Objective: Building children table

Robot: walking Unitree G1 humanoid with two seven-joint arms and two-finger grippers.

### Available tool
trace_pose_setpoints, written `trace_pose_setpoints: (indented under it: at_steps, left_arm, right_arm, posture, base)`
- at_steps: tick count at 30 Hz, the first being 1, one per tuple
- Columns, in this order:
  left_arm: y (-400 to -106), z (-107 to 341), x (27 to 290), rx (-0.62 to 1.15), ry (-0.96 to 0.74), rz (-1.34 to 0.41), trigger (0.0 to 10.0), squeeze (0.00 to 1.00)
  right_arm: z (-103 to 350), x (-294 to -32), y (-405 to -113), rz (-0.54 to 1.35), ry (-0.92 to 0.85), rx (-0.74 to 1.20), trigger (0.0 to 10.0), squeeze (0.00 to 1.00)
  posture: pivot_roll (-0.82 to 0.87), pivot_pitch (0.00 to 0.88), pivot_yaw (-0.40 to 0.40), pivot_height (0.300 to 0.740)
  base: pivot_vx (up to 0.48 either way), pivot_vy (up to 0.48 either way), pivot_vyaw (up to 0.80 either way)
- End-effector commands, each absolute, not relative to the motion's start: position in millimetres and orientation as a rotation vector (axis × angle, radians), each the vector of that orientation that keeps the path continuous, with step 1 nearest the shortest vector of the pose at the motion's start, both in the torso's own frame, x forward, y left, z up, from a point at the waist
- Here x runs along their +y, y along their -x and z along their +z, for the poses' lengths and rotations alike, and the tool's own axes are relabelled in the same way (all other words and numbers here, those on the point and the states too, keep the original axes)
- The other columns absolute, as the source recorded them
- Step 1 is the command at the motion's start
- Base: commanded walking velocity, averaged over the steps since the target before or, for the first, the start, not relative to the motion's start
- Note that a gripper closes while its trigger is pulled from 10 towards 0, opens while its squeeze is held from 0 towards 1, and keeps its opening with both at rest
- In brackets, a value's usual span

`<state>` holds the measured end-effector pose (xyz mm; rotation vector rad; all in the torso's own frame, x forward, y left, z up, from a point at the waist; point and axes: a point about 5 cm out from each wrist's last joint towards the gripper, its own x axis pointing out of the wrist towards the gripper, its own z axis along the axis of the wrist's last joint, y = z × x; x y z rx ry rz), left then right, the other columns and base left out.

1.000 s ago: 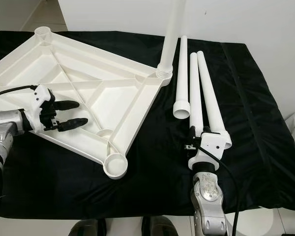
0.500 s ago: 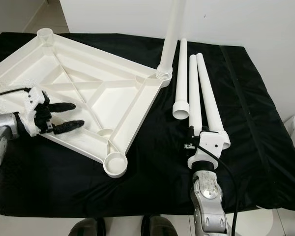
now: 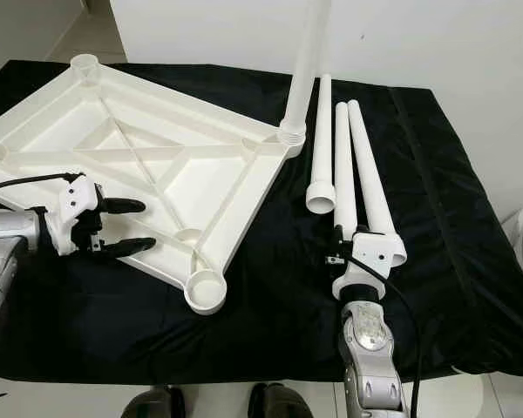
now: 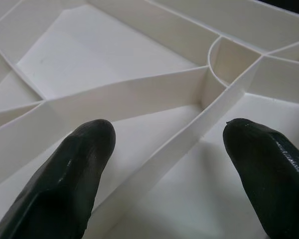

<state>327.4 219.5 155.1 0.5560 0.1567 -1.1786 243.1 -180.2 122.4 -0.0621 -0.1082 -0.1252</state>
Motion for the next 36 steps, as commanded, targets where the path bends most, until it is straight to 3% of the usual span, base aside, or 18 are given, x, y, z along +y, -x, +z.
trace_pose_setpoints:
  at_steps: [1,13,14,18,19,21,23,36]
  left_arm:
    - [-319.0,137.8,226.7,0.335,-0.608,-1.285,10.0,0.00]
    - [-331.0,136.5,219.1,0.375,-0.699,-1.164,10.0,0.00]
    - [-334.3,137.1,218.5,0.387,-0.699,-1.150,4.9,0.00]
    - [-340.5,137.1,218.0,0.431,-0.672,-1.114,4.6,0.00]
    - [-341.2,136.4,217.7,0.440,-0.675,-1.108,1.0,0.00]
    - [-341.7,136.0,217.4,0.445,-0.679,-1.105,1.0,0.00]
    - [-343.6,134.6,216.6,0.465,-0.676,-1.082,0.0,0.00]
    - [-345.9,126.2,215.1,0.503,-0.700,-1.037,0.0,0.00]
  right_arm:
    - [108.6,-182.3,-241.2,-0.124,0.065,-0.034,10.0,0.00]
    - [108.1,-180.2,-242.3,-0.121,0.063,-0.039,10.0,0.00]
    - [108.3,-180.3,-242.7,-0.121,0.064,-0.040,10.0,0.00]
    - [108.6,-180.8,-243.2,-0.124,0.064,-0.042,10.0,0.00]
    - [108.7,-180.7,-243.2,-0.124,0.063,-0.043,10.0,0.00]
    - [108.7,-180.6,-243.2,-0.125,0.062,-0.043,10.0,0.00]
    - [108.7,-180.3,-243.2,-0.126,0.062,-0.044,10.0,0.00]
    - [108.6,-180.5,-243.4,-0.125,0.065,-0.045,10.0,0.00]
  posture:
    - [0.02,0.082,-0.021,0.740]
    - [0.02,0.071,-0.018,0.740]
    - [0.02,0.067,-0.013,0.740]
    - [0.02,0.064,-0.011,0.740]
    - [0.02,0.064,-0.009,0.740]
    - [0.02,0.064,-0.009,0.740]
    - [0.01,0.061,-0.007,0.740]
    - [0.01,0.064,-0.009,0.740]
  base:
    - [0.000,0.000,0.00]
    - [0.000,0.000,0.00]
    - [0.000,0.000,0.00]
    - [0.000,0.000,0.00]
    - [0.000,0.000,0.00]
    - [0.000,0.000,0.00]
    - [0.000,0.000,0.00]
    - [0.000,0.000,0.00]
